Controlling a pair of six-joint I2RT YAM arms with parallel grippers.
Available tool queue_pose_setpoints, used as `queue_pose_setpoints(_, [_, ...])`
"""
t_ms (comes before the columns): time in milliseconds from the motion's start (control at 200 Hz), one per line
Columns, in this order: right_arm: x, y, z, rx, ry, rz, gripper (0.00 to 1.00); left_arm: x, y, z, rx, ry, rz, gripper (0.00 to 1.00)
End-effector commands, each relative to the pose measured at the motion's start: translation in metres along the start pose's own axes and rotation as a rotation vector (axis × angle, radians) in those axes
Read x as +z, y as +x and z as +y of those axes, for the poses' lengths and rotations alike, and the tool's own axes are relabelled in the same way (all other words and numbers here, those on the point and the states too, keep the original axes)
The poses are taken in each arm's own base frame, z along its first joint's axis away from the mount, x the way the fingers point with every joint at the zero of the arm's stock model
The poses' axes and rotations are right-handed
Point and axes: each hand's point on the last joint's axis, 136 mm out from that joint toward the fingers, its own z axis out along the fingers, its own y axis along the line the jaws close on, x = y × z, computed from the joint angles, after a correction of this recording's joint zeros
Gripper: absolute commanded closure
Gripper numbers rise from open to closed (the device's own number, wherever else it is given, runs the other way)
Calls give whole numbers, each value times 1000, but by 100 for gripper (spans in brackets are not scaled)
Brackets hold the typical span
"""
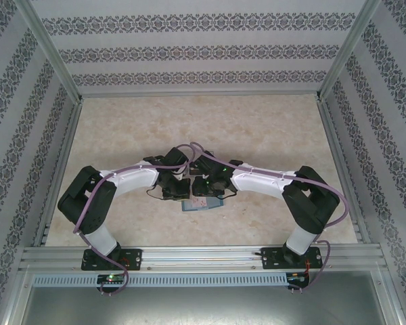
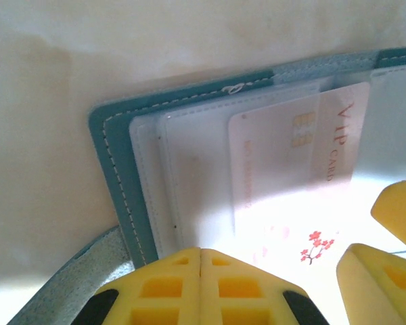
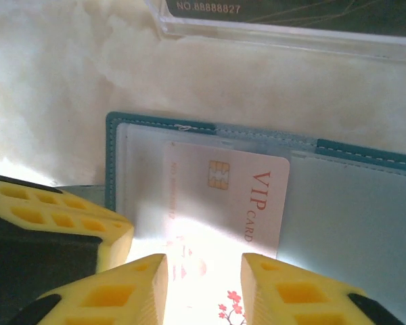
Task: Take the credit cards out of the card holder
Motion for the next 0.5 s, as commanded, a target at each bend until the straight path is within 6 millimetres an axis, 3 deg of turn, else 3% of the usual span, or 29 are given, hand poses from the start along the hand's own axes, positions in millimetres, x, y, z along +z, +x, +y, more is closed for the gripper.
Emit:
queue_pose_setpoints(0, [-1,2,-5,19,-16,9,67,-8,-1,-14,18,28,0,97])
queue_pose_setpoints(185, [6,3,-16,37,-4,26,69,-8,-4,-24,14,64,3,97])
queue_pose_setpoints(495, [18,7,-22,61,-29,62,69,16,-2,-9,-4,18,56,97])
